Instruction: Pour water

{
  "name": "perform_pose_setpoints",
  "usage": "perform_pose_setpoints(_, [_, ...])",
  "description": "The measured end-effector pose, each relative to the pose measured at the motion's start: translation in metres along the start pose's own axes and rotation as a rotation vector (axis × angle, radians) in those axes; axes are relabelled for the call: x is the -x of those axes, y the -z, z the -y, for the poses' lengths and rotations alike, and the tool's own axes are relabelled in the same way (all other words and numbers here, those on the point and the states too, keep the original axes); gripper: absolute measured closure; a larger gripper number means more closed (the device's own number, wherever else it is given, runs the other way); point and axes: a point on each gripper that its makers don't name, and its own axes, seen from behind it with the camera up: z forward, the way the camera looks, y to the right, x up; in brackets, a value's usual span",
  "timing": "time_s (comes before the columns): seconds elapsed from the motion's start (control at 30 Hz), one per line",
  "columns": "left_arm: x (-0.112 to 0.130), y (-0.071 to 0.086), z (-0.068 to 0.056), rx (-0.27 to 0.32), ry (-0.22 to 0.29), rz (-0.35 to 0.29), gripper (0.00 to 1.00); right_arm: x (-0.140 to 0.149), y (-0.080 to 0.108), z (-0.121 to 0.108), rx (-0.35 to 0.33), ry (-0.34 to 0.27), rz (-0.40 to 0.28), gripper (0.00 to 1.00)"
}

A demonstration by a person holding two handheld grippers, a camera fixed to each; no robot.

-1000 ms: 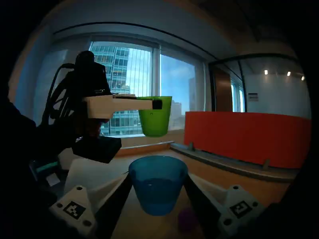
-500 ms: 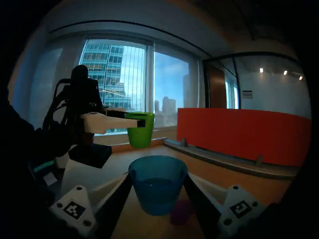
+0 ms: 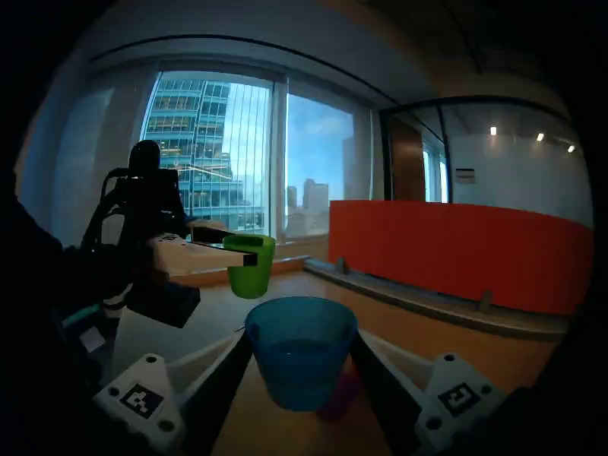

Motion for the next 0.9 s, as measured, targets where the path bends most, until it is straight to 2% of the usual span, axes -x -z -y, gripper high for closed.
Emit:
perform_pose_setpoints(0.37, [0.032,-0.004,-0.005,0.024,-0.023,0.078,0.11,0.006,0.000,-0.006,0.001,-0.018,0.027,0.10])
perform_pose_setpoints(0.9, [0.080,-0.017,-0.013,0.067,-0.067,0.221,0.11,0.039,0.002,-0.010,-0.030,0.000,0.155,0.10])
